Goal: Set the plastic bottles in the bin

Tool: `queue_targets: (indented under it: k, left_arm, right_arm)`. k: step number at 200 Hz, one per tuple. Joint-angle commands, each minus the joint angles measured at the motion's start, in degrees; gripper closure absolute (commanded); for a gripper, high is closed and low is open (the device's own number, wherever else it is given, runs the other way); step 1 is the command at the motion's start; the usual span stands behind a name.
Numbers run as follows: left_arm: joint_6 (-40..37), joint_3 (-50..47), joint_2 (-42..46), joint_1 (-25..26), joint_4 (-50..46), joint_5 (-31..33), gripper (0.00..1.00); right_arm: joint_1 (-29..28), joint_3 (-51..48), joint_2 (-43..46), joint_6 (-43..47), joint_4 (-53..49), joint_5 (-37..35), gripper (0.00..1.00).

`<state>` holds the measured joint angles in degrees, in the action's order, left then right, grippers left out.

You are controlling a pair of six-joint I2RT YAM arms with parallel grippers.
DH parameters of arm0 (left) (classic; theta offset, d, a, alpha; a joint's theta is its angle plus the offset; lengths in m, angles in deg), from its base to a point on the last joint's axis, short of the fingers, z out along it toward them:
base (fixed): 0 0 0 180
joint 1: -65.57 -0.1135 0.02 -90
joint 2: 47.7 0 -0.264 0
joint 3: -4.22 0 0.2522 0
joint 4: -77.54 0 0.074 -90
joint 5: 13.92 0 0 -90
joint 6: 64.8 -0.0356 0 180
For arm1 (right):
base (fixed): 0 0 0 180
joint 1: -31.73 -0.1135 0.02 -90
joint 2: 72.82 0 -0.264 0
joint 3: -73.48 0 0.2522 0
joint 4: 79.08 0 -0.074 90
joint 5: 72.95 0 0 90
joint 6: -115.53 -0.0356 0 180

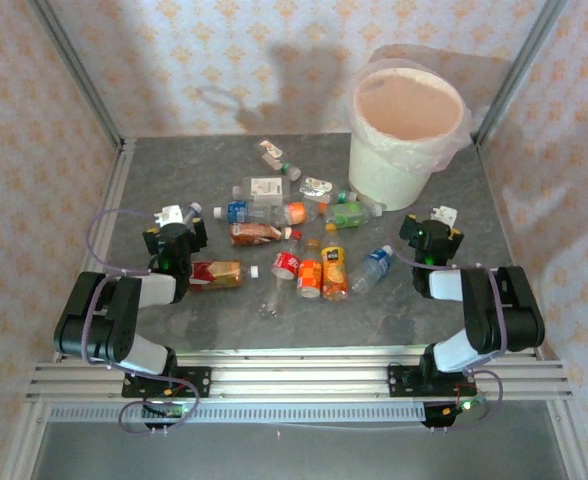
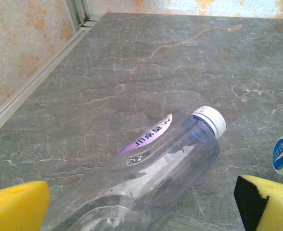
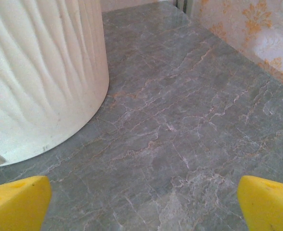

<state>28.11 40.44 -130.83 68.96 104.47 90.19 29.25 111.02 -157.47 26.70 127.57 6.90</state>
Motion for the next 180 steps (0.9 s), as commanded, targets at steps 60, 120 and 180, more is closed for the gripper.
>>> queue_targets:
  k: [60, 120, 180]
  left_arm:
    - [18.60, 16.72, 18.66, 0.18, -44.38, 8.46, 0.00]
    - [50.07, 26.80, 18.33, 0.20, -77.86, -1.82, 0.00]
    - [73.04, 21.93, 20.59, 1.69, -81.66, -16.33, 0.00]
  right_arm:
    - [-0.16, 12.41, 17.71, -13.98, -34.92, 2.29, 0.01]
    - [-0.16, 17.89, 19.79, -23.97, -52.80, 15.32, 0.01]
    - [-0.16, 24.52, 17.14, -25.52, -61.54, 21.63, 0.01]
